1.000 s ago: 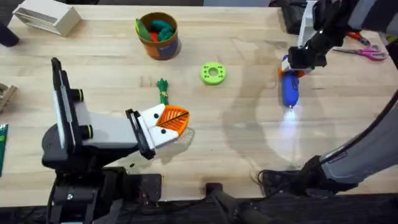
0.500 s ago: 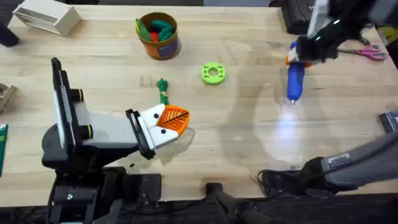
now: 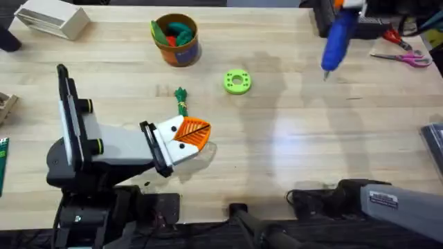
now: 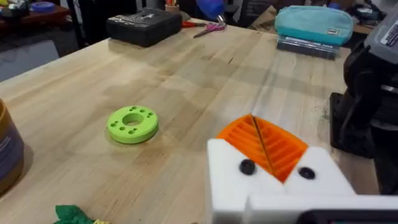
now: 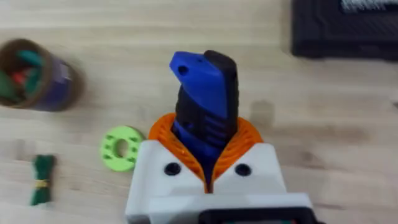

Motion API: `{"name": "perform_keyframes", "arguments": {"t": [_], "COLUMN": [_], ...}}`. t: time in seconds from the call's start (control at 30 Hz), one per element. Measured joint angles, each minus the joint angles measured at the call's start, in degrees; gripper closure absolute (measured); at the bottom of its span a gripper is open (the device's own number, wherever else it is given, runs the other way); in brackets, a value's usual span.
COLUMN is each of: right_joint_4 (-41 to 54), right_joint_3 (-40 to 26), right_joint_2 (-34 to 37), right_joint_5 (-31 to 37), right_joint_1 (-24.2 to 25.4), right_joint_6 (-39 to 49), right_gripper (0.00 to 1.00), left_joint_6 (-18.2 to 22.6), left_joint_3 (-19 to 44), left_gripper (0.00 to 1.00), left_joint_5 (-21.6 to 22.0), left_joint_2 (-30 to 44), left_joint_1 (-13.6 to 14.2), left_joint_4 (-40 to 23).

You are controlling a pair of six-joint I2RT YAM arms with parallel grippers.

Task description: Pick up the gripper from the table and insert it into the empty holder that is missing its gripper. Then pick up a screw, insert it into the mounting hole, and use the screwdriver to tighten it. Finally, clean up the table by picking up the vegetable and placing it into the bucket.

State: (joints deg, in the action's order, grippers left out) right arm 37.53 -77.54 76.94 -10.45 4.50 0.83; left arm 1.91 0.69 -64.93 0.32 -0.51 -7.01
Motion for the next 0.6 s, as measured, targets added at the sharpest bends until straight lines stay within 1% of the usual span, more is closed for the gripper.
{"name": "perform_keyframes", "arguments": {"t": [0.17,0.33,0.6], "right_joint_4": [-7.4,-15.4,-25.6], "right_joint_3": [0.0,0.0,0.0], "right_joint_2": [-1.7,-2.3,-2.3], "right_joint_5": [-5.1,-9.7,-12.0], "right_joint_1": [-3.6,-8.5,-16.5], "right_joint_6": [-3.5,-7.8,-13.2], "right_gripper": [0.972,0.972,0.972], "left_joint_6": [0.0,0.0,0.0], "left_joint_3": [0.0,0.0,0.0], "left_gripper": [0.992,0.992,0.992], "left_joint_5": [0.0,0.0,0.0], "left_joint_2": [0.0,0.0,0.0], "left_joint_1": [0.0,0.0,0.0], "left_joint_4": [0.0,0.0,0.0]}}
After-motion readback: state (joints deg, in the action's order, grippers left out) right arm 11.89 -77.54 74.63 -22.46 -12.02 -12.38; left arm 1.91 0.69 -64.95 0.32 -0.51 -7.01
